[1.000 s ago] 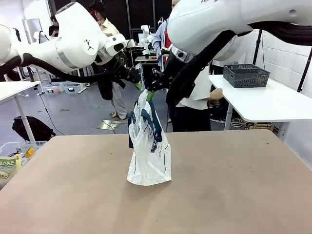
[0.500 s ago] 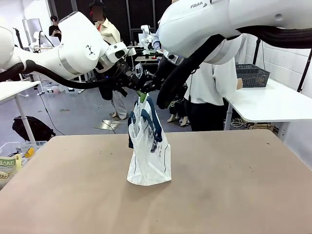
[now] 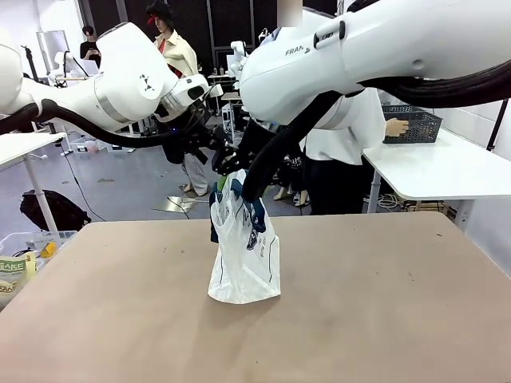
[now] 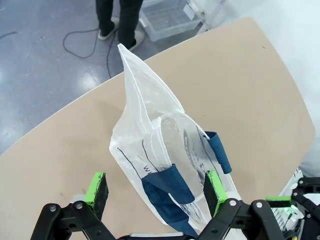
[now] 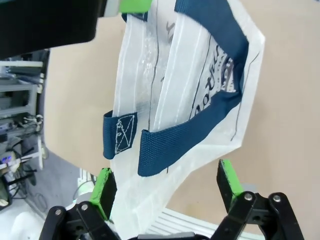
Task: Transfer purchased items from the store into the shopping bag.
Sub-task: Open the Reusable shopping bag in the center of the table.
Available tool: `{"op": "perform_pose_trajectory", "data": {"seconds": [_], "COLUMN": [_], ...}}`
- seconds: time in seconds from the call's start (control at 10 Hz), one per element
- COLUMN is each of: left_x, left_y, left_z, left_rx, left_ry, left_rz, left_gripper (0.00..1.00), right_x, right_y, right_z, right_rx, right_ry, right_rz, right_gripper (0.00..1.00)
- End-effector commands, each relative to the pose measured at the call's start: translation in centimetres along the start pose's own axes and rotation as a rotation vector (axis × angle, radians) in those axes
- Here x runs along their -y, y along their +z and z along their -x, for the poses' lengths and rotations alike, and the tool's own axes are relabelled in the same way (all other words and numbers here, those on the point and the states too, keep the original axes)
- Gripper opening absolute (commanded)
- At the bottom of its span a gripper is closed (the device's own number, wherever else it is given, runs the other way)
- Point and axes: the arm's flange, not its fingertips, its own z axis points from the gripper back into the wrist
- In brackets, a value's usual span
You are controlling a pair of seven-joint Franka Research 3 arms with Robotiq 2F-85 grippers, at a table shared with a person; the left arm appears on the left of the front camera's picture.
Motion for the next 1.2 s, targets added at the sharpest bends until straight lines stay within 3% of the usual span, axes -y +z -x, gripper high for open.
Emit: {"op": "perform_pose_trajectory", "data": {"seconds": [0.0, 0.3, 0.4, 0.5, 0.6, 0.9, 1.0, 1.1], "left_x": [-0.4, -0.3, -0.2, -0.1, 0.0, 0.1, 0.2, 0.1], "left_y": [0.2, -0.3, -0.5, -0.8, -1.1, -1.8, -2.0, -2.2], "left_z": [-0.4, -0.6, -0.7, -0.7, -0.8, -1.1, -1.2, -1.2], "left_rx": [-0.018, -0.053, -0.068, -0.084, -0.103, -0.123, -0.135, -0.140], "left_ry": [-0.028, -0.029, -0.035, -0.045, -0.056, -0.064, -0.065, -0.064], "left_rz": [0.019, 0.026, 0.024, 0.025, 0.026, 0.033, 0.031, 0.031], "left_gripper": [1.00, 1.00, 1.00, 0.98, 0.88, 0.45, 0.29, 0.14], "right_x": [-0.5, -0.3, -0.2, -0.1, -0.1, 0.0, 0.1, 0.2], "right_y": [-0.5, -1.3, -1.2, -1.2, -1.2, -1.2, -1.1, -1.1], "right_z": [-0.2, 0.1, 0.2, 0.2, 0.2, 0.2, 0.1, 0.2], "right_rx": [0.003, -0.026, -0.020, -0.016, -0.017, -0.025, -0.023, -0.020], "right_ry": [-0.015, 0.012, 0.023, 0.027, 0.032, 0.033, 0.029, 0.028], "right_rz": [0.023, 0.030, 0.033, 0.043, 0.054, 0.049, 0.048, 0.050], "right_gripper": [1.00, 1.00, 0.96, 0.81, 0.63, 0.06, 0.00, 0.00]}}
